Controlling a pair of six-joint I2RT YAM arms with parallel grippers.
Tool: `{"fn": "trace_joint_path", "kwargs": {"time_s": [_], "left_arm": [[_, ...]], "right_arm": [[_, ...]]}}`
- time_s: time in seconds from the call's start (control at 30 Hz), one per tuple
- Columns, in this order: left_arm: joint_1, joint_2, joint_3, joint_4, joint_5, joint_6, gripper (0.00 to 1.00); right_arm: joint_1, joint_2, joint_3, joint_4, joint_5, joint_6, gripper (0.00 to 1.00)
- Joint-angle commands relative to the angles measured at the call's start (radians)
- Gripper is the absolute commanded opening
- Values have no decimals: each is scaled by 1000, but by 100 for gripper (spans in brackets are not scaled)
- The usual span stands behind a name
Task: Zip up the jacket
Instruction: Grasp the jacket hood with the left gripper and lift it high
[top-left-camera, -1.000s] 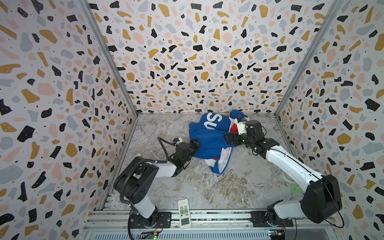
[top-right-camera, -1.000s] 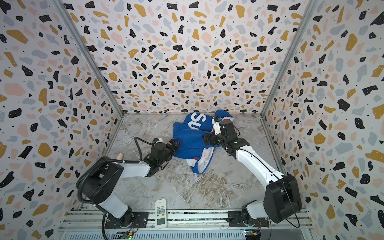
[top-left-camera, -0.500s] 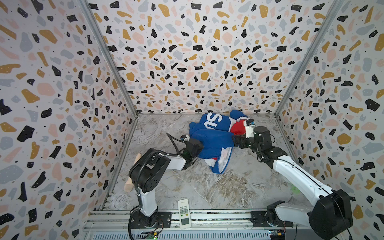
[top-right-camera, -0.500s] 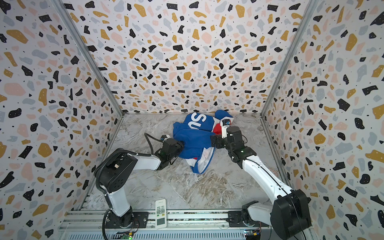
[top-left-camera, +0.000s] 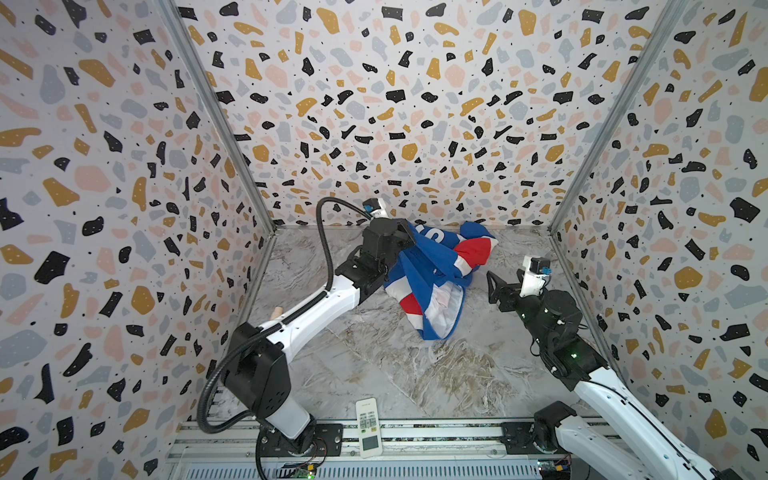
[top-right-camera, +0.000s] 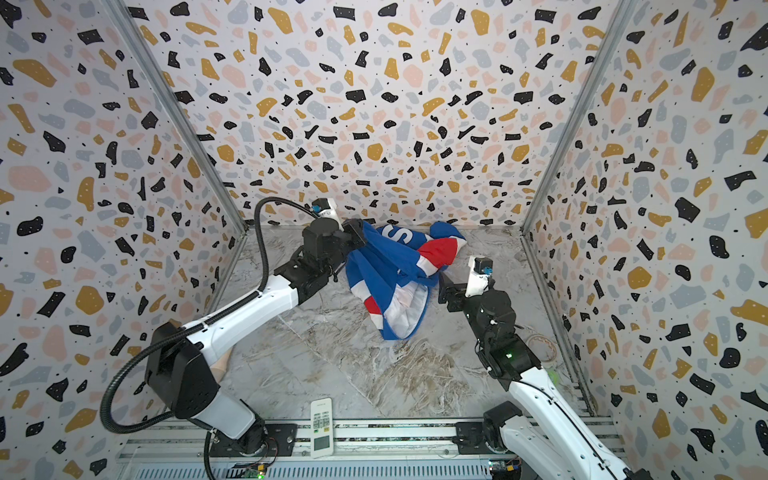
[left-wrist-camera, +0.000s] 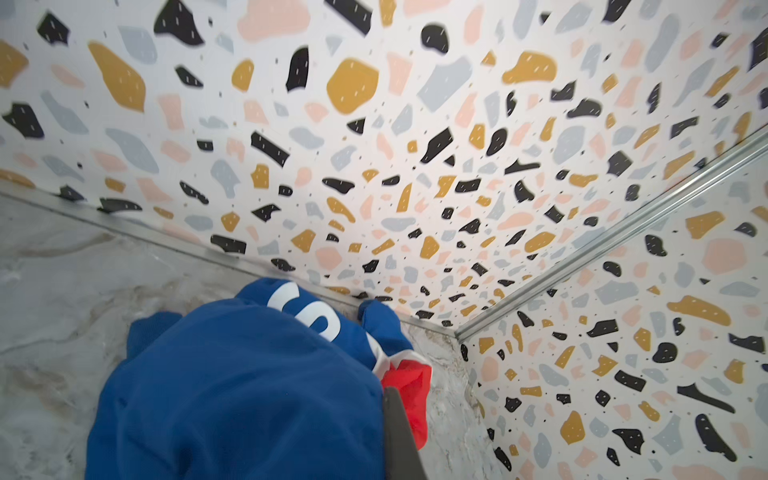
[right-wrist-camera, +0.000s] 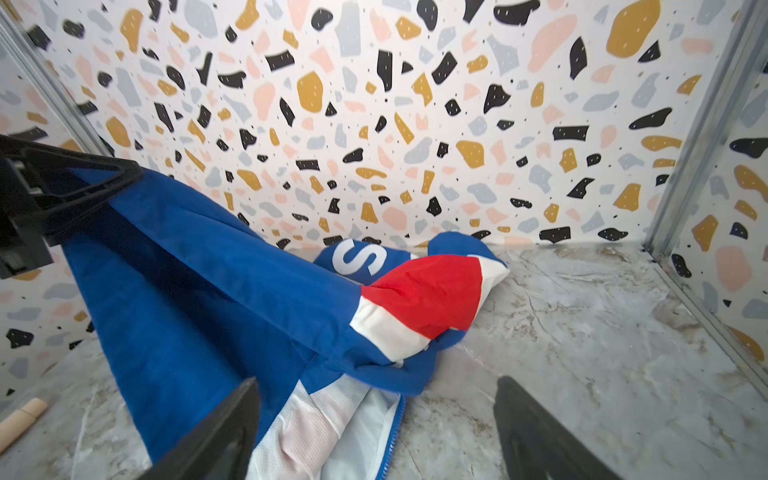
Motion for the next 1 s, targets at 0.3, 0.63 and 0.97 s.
{"fn": "trace_joint_path", "kwargs": {"time_s": [0.3,0.63,0.97], "left_arm": [[-229,-179,409,-93,-63,352,0],[-330,-99,803,-169,-28,555,0],[-216,202,1061,-132,-119,766,0]], "right_arm": [[72,46,154,-192,-216,-10,99],[142,57,233,-180,-92,-1,99],[142,121,230,-214,-6,55,99]]}}
